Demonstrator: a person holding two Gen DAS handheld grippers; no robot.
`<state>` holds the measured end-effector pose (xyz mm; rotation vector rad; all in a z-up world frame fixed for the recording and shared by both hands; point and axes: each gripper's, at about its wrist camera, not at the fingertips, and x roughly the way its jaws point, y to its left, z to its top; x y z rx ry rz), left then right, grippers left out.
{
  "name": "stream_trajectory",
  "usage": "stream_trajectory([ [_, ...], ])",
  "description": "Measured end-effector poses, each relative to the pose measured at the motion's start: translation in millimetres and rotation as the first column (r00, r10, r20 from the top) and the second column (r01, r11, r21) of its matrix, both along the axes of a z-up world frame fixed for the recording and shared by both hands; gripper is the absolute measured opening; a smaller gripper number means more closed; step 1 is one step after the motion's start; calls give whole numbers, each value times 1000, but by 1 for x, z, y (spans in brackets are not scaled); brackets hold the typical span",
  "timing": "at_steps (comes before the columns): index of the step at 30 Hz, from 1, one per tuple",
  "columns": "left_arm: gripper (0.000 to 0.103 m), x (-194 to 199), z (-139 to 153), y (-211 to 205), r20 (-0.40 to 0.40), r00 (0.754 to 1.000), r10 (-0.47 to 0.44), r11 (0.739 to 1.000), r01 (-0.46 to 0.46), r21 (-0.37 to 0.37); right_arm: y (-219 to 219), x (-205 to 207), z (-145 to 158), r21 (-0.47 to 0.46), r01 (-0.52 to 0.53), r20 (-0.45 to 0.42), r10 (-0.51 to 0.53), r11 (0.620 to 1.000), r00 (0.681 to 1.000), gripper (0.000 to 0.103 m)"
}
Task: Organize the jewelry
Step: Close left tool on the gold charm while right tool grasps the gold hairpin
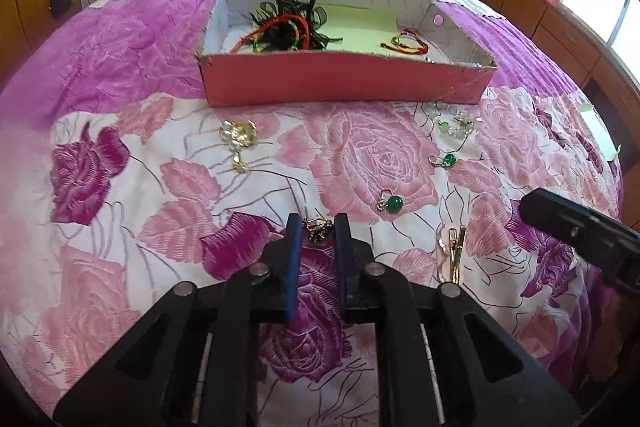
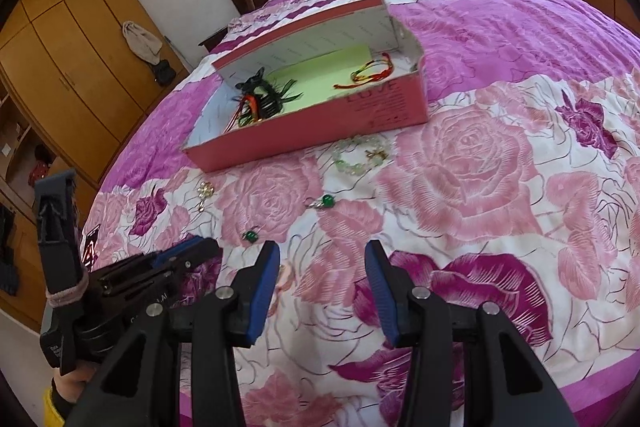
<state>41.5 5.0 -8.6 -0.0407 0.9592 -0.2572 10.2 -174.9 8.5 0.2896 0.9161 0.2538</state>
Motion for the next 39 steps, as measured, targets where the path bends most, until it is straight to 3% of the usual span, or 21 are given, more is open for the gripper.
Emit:
stream_trajectory([
  [14, 7, -2, 5, 25, 11, 998, 57, 997, -56, -50, 52, 3, -24, -5, -110, -137, 108, 994, 985, 47],
  [22, 7, -2, 2, 26, 4, 999, 54, 996, -53, -70, 64, 10, -42, -36, -121, -189, 112, 992, 976, 48],
  [31, 7, -1, 1, 25, 2, 999, 53, 997, -53, -64, 52, 16, -50, 0, -85, -206, 83, 996, 975, 21],
  [39, 7, -4, 8, 21, 17, 999, 48, 998, -47, -49, 43, 14, -47, 40, -77, -197, 84, 996, 977, 21],
])
